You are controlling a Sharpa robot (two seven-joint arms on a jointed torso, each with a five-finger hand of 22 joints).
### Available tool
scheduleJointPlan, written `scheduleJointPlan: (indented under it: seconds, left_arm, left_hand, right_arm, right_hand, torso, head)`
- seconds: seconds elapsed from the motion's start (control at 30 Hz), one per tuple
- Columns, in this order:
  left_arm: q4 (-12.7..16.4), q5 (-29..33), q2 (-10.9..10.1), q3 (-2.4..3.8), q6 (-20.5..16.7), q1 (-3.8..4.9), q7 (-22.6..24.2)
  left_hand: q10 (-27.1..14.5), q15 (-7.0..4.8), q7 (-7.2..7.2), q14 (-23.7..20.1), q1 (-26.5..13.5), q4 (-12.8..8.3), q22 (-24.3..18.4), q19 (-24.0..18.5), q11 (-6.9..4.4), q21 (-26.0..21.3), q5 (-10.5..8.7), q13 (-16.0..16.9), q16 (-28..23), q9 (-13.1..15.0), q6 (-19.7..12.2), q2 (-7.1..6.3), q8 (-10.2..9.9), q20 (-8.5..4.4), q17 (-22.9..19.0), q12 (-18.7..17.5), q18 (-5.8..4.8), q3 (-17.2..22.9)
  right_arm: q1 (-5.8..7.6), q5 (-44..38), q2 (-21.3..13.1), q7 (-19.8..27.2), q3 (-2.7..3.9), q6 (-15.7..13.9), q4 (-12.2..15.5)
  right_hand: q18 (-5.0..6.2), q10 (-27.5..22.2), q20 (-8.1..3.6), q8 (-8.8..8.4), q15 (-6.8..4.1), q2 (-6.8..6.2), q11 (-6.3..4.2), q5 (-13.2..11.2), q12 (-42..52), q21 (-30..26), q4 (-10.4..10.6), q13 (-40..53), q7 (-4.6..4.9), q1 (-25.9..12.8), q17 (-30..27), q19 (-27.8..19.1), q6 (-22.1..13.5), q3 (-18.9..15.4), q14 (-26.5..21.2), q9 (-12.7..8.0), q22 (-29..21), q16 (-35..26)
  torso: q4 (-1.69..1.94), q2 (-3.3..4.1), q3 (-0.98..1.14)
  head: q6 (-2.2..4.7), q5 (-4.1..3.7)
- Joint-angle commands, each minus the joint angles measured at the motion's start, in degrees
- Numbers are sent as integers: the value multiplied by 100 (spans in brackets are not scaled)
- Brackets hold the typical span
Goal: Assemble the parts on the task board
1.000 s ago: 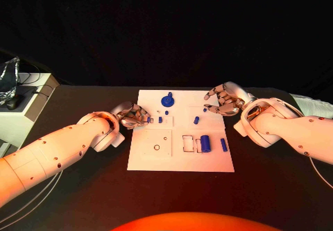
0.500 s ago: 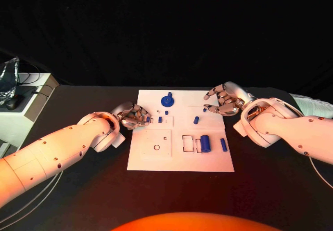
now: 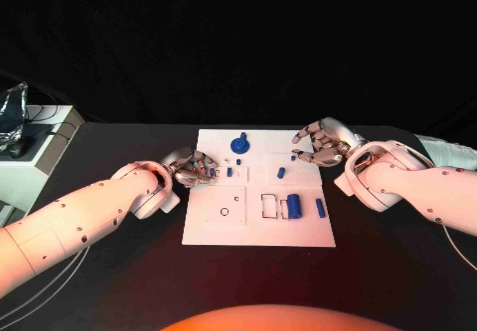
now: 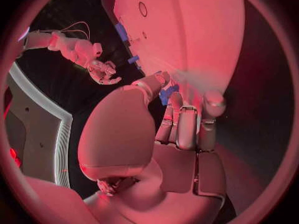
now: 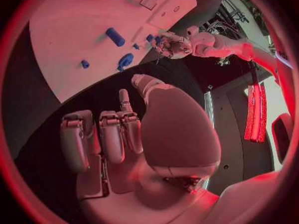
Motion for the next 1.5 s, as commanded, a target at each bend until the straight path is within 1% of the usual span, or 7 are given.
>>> scheduleJointPlan:
  seconds: [0.03,0.37,0.53,0.8,1.03,1.3,1.5]
  left_arm:
    - [104,145,-16,34,217,-1,120]
    - [393,219,-151,505,258,10,-20]
    - [405,151,-266,673,420,135,-488]
    - [226,-369,-179,710,957,494,-1553]
    - [8,-632,52,520,1754,947,-2360]
    - [-518,-650,453,-27,2752,1755,-3125]
    - [-786,-295,656,-293,3182,1971,-3330]
  left_hand:
    - [-79,10,17,-48,41,120,-28,-45,-4,-57,-11,-35,42,-66,-334,124,-213,12,-25,57,38,-637]
    - [-163,89,320,-311,938,1293,-252,-239,107,-374,41,-430,-26,-97,-392,606,-532,82,-444,-56,99,-2808]
    - [220,464,801,-392,122,1302,-465,-312,562,-607,83,-744,-124,348,-187,971,858,390,-722,-261,136,-2804]
    - [909,200,498,283,-464,1301,90,481,267,39,86,-810,-19,857,-81,1457,2580,168,68,-136,-26,-2987]
    - [2239,-63,207,849,-587,1304,881,1253,-14,854,153,750,164,1060,314,1615,2893,-72,1104,352,-258,-3128]
    - [2407,-122,157,907,-852,1307,996,1362,-64,970,112,980,170,1163,406,1626,2853,-146,1218,341,-294,-3364]
    - [2190,-102,192,849,-703,1297,878,1255,-36,854,193,748,123,1191,318,1652,2711,-132,1091,162,-261,-3343]
  right_arm:
    - [-3,-56,5,20,1,-3,2]
    - [-5,-56,20,19,1,7,-21]
    - [-5,-56,27,4,0,24,-41]
    - [-5,-56,50,-27,0,43,-72]
    - [-5,-56,78,-53,0,60,-102]
    - [-5,-59,119,-64,0,65,-119]
    - [-5,-62,134,-56,0,15,-120]
  right_hand:
    - [1,401,-30,8,-41,13,-41,9,0,35,3,1304,-18,-56,1240,590,-25,41,540,6,1506,-22]
    - [1,401,-30,8,-41,13,-41,9,0,35,3,1304,-18,-56,1240,590,-25,41,540,6,1506,-22]
    - [1,408,-30,9,-41,11,-40,9,7,35,-4,1311,-18,-58,1239,590,-29,47,540,5,1506,-23]
    - [1,410,-30,14,-41,18,-39,8,9,35,1,1312,-17,-71,1236,590,-24,50,539,6,1506,-24]
    - [1,411,-30,15,-40,20,-39,8,10,35,5,1314,-17,-78,1239,590,-23,50,540,7,1506,-23]
    - [1,411,-30,15,-40,20,-39,8,10,35,5,1314,-17,-78,1239,590,-23,50,540,7,1506,-23]
    - [1,411,-30,15,-40,20,-39,8,10,35,5,1314,-17,-78,1239,590,-23,50,540,7,1506,-23]
  torso:
    - [3,-8,0]
    - [4,-16,15]
    - [3,-16,24]
    - [-2,-28,32]
    - [1,-30,34]
    - [4,-26,38]
    - [21,-20,25]
  head:
    - [5,5]
    - [48,29]
    - [67,43]
    - [78,62]
    - [69,68]
    - [76,94]
    - [74,91]
